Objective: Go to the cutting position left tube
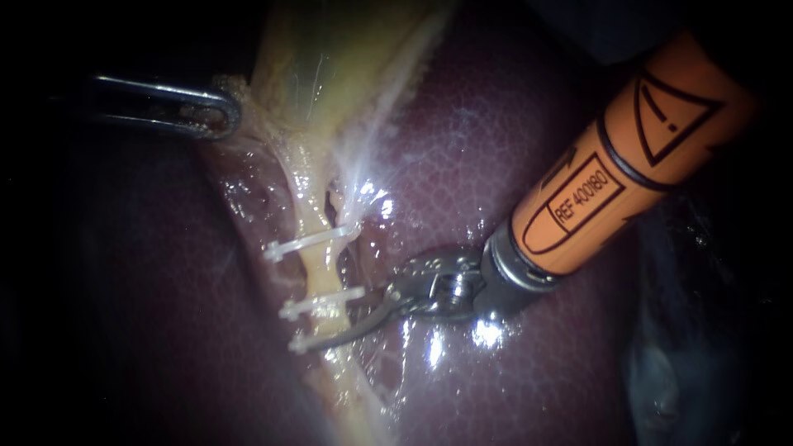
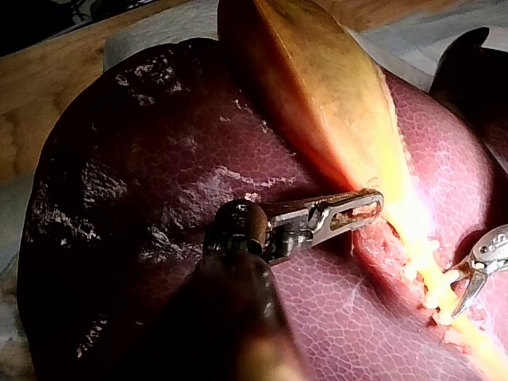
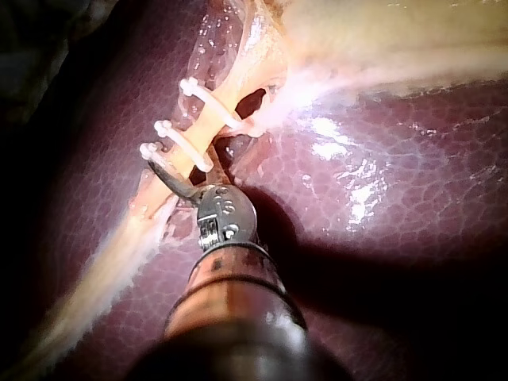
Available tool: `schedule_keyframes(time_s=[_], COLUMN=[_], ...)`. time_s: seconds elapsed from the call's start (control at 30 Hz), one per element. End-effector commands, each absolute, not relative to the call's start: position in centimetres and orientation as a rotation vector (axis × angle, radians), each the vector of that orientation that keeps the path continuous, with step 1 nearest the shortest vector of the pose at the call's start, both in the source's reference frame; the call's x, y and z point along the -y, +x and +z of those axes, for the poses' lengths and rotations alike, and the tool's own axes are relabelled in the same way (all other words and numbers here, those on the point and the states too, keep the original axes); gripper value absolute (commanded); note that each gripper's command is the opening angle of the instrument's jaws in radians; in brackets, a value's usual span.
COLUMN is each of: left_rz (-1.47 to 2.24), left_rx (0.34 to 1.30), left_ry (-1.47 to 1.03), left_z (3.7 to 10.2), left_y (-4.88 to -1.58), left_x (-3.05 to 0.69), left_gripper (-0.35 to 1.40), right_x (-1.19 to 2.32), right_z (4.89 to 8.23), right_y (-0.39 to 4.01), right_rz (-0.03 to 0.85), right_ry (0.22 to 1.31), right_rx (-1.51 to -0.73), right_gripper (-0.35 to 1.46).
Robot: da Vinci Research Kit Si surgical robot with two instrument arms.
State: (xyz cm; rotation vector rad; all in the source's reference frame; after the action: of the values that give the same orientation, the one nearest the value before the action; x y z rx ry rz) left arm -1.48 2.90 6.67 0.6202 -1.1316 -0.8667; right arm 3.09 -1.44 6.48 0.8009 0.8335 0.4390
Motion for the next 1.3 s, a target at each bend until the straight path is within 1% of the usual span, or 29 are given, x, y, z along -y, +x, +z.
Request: schedule_keyframes(time_s=[0.03,0.2,0.4,0.77,0.97,1.1,1.3], left_rz=[-0.866,-0.865,-0.865,-0.871,-0.869,-0.869,-0.867], left_rx=[1.132,1.132,1.132,1.130,1.131,1.131,1.131], left_ry=[0.622,0.622,0.622,0.625,0.628,0.628,0.631], left_z=[6.66,6.66,6.66,6.66,6.66,6.66,6.66], left_y=[-1.48,-1.48,-1.47,-1.47,-1.47,-1.47,-1.47], left_x=[-2.90,-2.90,-2.90,-2.90,-2.90,-2.90,-2.89], left_gripper=[-0.35,-0.35,-0.35,-0.35,-0.35,-0.35,-0.35], right_x=[1.44,1.44,1.40,1.25,1.15,1.09,1.08], right_z=[6.48,6.47,6.41,6.19,6.00,5.93,5.99], right_y=[3.08,2.99,2.78,2.49,2.44,2.46,2.58], right_rz=[0.439,0.435,0.429,0.428,0.434,0.447,0.453], right_ry=[0.801,0.804,0.812,0.832,0.845,0.853,0.860], right_rx=[-0.833,-0.834,-0.834,-0.835,-0.840,-0.872,-0.898], right_gripper=[1.34,1.34,1.35,1.35,1.35,1.35,1.35])
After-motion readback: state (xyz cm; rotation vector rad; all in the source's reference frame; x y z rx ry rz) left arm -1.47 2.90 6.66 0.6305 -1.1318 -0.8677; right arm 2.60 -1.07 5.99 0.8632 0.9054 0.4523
